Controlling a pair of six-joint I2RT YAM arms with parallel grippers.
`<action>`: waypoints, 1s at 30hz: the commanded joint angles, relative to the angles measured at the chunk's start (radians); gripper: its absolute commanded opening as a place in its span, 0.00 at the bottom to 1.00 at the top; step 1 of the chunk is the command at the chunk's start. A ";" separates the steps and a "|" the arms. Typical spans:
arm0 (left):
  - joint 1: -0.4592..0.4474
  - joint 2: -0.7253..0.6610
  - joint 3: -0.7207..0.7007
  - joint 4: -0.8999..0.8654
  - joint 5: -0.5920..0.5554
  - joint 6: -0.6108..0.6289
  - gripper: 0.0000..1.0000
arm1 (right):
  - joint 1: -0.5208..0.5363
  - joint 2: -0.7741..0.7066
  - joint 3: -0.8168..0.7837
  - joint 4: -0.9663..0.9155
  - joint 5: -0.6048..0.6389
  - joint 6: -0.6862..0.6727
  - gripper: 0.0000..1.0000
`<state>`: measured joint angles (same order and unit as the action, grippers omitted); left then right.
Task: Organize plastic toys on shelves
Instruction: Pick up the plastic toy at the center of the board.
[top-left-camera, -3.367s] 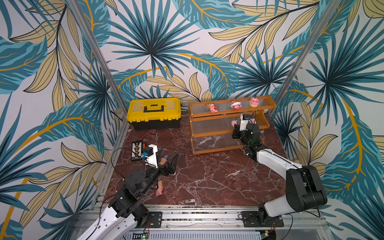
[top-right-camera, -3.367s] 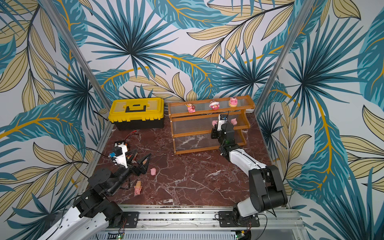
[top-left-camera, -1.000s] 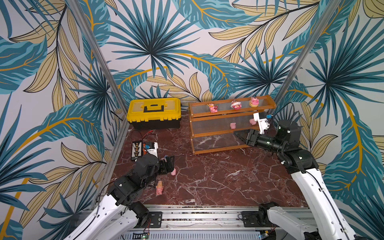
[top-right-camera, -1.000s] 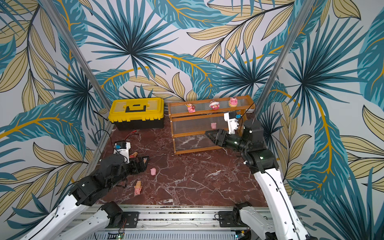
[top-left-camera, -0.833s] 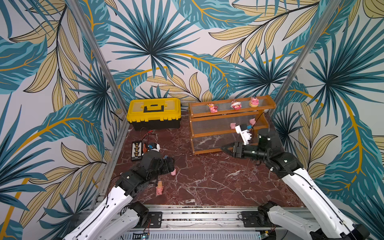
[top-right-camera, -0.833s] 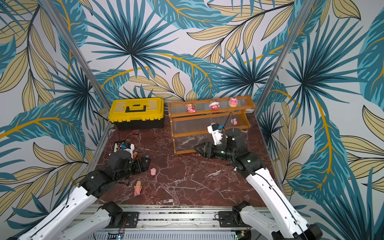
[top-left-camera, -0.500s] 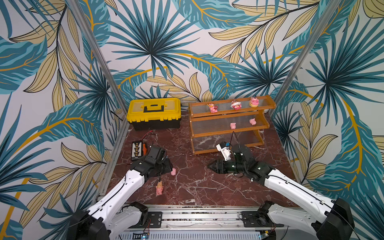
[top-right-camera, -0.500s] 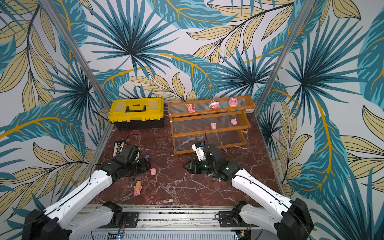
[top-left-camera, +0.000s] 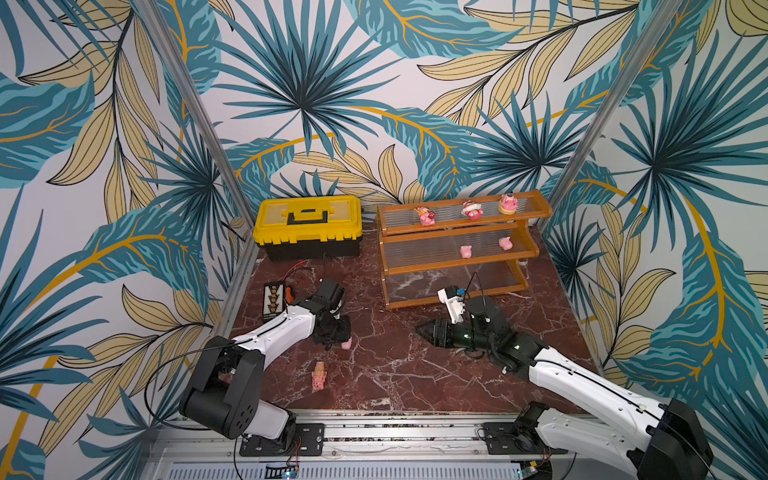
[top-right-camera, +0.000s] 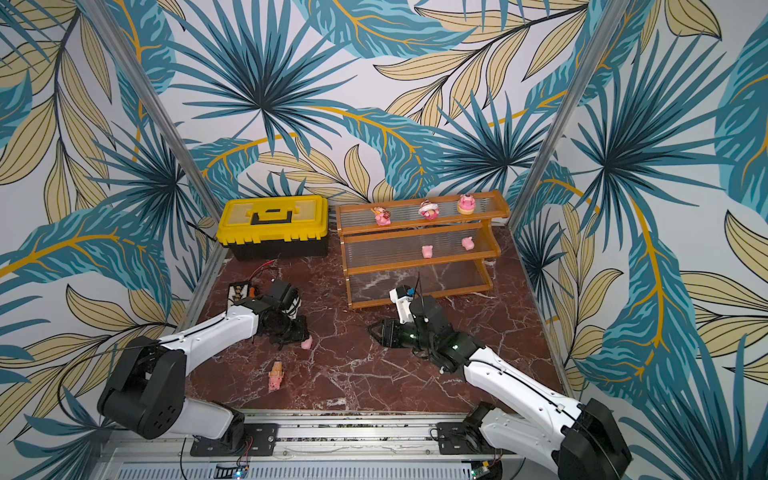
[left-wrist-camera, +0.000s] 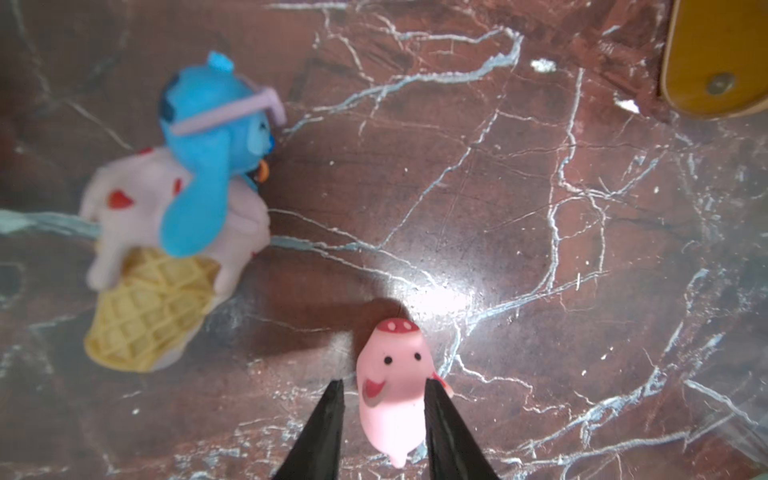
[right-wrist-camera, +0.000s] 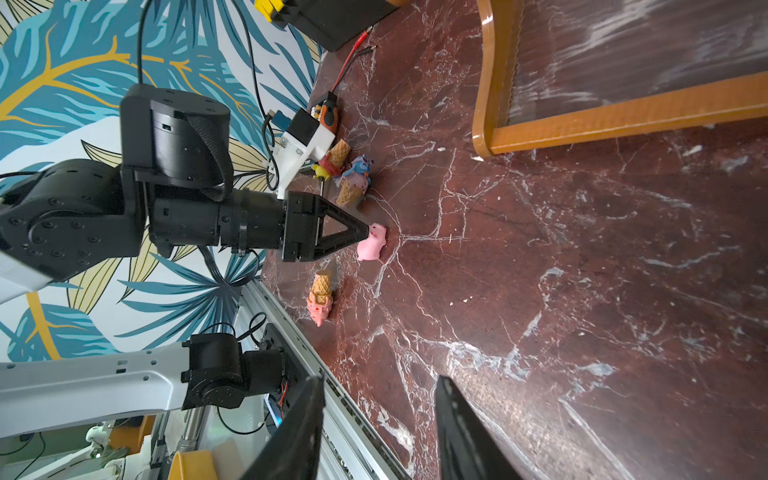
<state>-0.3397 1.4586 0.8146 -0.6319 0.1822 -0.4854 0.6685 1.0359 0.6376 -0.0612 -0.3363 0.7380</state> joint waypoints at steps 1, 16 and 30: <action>0.032 -0.002 0.001 0.031 0.073 0.053 0.36 | 0.006 -0.016 -0.025 0.021 0.019 0.015 0.45; 0.109 0.010 -0.040 0.052 0.170 0.062 0.32 | 0.006 0.024 -0.018 0.056 0.011 0.049 0.45; 0.108 0.086 -0.045 0.080 0.230 0.052 0.25 | 0.007 0.019 -0.013 0.068 0.019 0.075 0.44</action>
<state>-0.2344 1.5188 0.7918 -0.5568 0.3973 -0.4355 0.6697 1.0573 0.6369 -0.0181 -0.3328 0.7994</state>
